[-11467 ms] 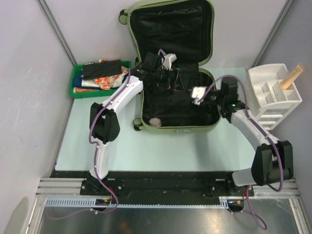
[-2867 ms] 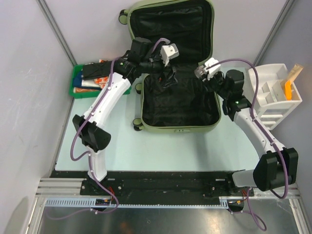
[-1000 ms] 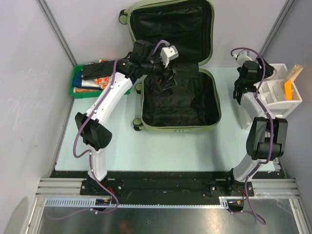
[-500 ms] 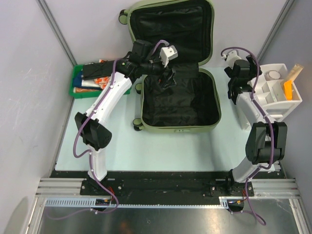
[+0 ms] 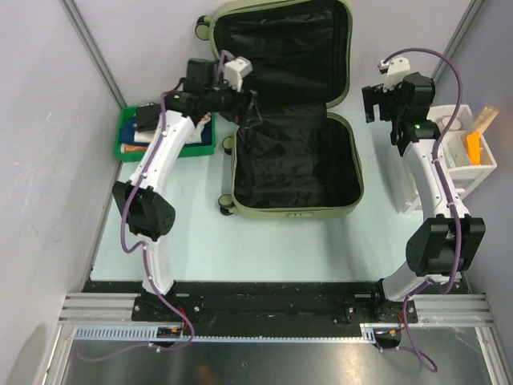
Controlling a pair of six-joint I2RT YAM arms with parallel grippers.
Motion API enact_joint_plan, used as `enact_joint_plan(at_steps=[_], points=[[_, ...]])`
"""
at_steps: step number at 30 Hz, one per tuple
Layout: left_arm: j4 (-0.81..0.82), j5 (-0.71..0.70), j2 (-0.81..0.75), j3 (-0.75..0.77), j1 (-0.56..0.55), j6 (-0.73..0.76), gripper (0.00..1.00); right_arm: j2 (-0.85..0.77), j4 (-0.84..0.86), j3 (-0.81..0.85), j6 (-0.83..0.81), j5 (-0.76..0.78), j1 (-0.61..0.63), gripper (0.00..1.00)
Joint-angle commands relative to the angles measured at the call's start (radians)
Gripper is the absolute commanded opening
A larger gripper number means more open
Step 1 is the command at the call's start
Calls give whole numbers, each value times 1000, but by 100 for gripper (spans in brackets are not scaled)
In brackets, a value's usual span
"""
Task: Open, take out, and arrange the luggage
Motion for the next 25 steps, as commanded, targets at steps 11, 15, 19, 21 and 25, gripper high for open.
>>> enact_joint_plan(at_steps=[11, 15, 19, 21, 25], points=[[-40, -392, -306, -497, 173, -65, 100, 32, -45, -201, 408, -461, 45, 93], [-39, -403, -410, -677, 174, -69, 100, 6, -26, -285, 400, -451, 88, 93], [-36, -383, -439, -752, 173, -60, 100, -31, -11, -351, 397, -402, 128, 93], [-33, -377, -447, -752, 173, -59, 100, -52, -8, -374, 389, -389, 156, 94], [-20, -366, -452, -709, 174, -56, 100, -81, -10, -376, 343, -340, 171, 98]])
